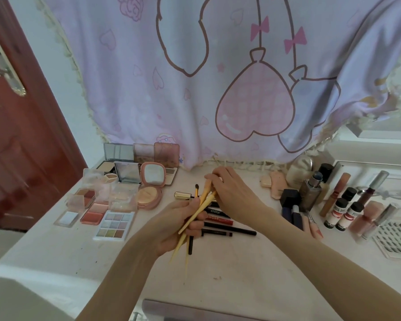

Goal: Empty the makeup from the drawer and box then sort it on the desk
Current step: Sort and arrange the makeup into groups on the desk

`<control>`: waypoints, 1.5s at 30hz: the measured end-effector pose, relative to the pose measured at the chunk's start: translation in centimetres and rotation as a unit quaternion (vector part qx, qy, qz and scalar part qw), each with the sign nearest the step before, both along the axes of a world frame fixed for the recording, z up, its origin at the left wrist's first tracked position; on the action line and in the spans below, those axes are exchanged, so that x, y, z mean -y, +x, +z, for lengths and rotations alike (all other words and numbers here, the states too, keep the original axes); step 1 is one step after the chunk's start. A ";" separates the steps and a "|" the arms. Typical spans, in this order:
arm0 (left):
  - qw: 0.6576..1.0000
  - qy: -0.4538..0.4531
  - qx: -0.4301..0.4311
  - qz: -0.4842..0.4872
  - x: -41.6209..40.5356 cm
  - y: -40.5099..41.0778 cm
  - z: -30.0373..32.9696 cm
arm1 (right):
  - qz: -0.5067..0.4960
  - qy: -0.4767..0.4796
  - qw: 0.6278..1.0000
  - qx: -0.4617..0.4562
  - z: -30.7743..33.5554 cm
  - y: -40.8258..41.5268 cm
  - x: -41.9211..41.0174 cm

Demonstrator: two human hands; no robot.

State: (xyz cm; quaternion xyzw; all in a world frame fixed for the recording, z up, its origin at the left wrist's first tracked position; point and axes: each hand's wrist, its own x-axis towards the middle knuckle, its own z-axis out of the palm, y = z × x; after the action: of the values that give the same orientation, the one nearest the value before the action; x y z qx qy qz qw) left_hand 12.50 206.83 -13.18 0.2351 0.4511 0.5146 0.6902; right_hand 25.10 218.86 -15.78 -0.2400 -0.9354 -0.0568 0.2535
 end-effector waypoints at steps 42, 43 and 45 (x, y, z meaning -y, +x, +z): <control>0.800 0.212 -0.552 0.105 3.0 -1.7 -6.2 | 0.063 -0.492 0.842 -0.212 0.0 -3.4 6.8; 0.800 0.208 -0.555 0.093 2.9 -1.7 -6.2 | 0.061 -0.501 0.837 -0.210 0.0 -3.6 6.8; 0.800 0.202 -0.558 0.084 2.8 -1.7 -6.1 | 0.062 -0.505 0.837 -0.203 0.0 -4.0 6.8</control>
State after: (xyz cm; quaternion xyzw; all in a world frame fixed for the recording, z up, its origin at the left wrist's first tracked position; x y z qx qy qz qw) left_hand 10.83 204.04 -19.26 0.5768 0.6624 0.4298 0.2094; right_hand 21.08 212.08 -15.78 -0.2823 -0.7746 0.4894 0.2843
